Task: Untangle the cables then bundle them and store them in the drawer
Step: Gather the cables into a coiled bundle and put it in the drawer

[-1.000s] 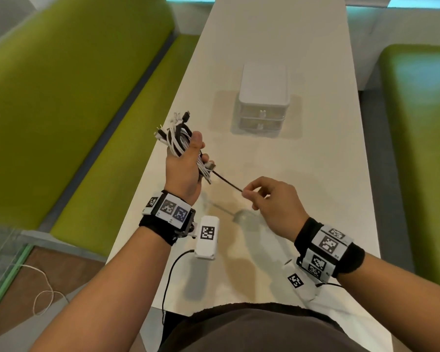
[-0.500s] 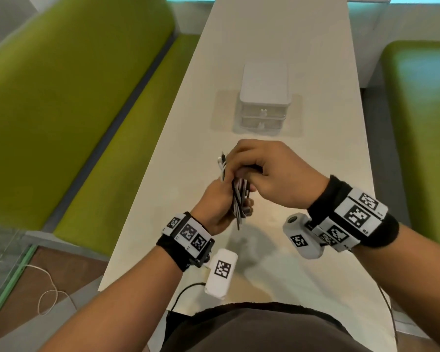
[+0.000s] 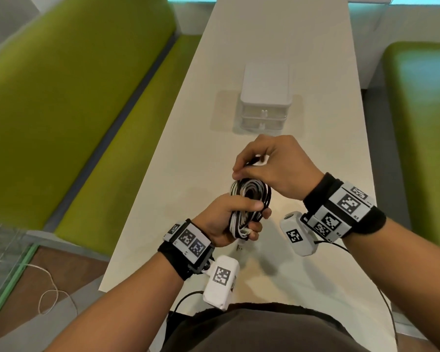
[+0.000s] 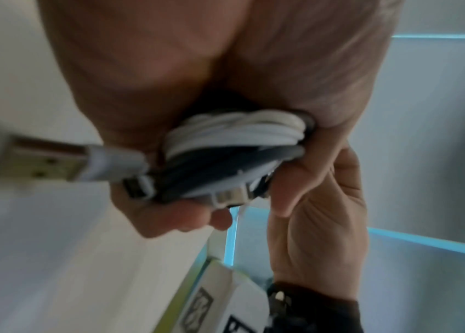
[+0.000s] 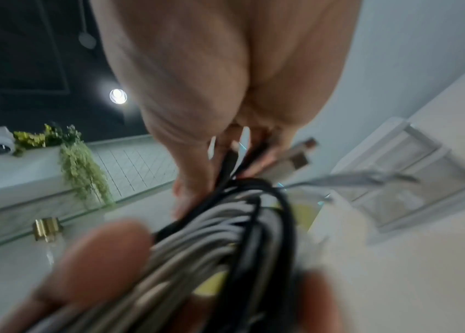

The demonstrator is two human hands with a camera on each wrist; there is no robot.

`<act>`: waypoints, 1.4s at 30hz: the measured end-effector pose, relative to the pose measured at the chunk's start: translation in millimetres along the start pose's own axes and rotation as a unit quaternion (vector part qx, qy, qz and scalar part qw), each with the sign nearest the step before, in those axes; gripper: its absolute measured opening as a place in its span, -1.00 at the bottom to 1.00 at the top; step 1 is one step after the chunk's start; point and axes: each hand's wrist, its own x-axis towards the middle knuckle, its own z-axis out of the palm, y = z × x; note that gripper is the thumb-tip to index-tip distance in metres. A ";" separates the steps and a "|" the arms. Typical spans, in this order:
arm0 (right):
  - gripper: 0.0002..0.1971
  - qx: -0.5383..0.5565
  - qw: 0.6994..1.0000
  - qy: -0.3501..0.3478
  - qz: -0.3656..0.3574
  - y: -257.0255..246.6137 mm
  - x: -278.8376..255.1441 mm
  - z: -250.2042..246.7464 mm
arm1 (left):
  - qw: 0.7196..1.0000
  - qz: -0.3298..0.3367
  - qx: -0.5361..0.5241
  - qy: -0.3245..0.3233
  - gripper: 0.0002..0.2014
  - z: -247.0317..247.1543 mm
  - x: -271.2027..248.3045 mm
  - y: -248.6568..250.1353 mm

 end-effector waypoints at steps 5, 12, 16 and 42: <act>-0.90 -0.101 0.994 -0.012 0.036 22.8 3.0 -17.6 | 0.951 0.054 0.266 0.145 -0.68 -2.4 -10.4 12.3; -0.56 0.043 0.998 0.002 0.047 16.7 -2.5 -24.4 | 0.587 0.070 0.775 0.223 -0.61 -3.1 -19.8 36.6; -0.01 -0.083 0.981 -0.170 0.040 0.6 -3.4 -13.8 | 0.436 0.083 0.875 0.195 -0.53 7.6 -12.7 32.5; -0.49 -0.350 0.928 -0.083 0.095 47.0 9.2 20.0 | 0.397 0.063 0.878 0.261 -0.67 8.6 39.0 63.2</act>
